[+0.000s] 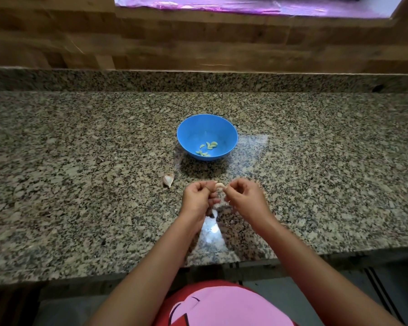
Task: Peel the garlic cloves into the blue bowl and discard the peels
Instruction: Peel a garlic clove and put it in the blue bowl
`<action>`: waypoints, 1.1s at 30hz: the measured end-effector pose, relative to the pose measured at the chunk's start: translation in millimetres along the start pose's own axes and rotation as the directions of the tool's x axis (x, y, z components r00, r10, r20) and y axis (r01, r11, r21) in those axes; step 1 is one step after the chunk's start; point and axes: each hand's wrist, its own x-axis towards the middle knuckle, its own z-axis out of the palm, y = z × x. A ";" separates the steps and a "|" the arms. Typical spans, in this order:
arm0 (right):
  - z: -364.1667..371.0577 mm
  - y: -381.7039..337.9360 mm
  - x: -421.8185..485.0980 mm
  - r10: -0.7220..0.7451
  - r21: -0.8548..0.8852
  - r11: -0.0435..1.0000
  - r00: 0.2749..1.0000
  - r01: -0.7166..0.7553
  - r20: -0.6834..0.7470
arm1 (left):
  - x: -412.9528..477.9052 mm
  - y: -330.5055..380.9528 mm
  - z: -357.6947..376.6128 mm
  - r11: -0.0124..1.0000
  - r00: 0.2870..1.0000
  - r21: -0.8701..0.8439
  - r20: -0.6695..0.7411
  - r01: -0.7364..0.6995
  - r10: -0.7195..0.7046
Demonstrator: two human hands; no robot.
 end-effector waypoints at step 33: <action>3.0 -6.8 -10.0 0.164 0.237 0.952 0.977 -0.194 0.139 | -9.6 1.4 -5.6 0.994 0.994 -0.021 -0.007 0.110 -0.111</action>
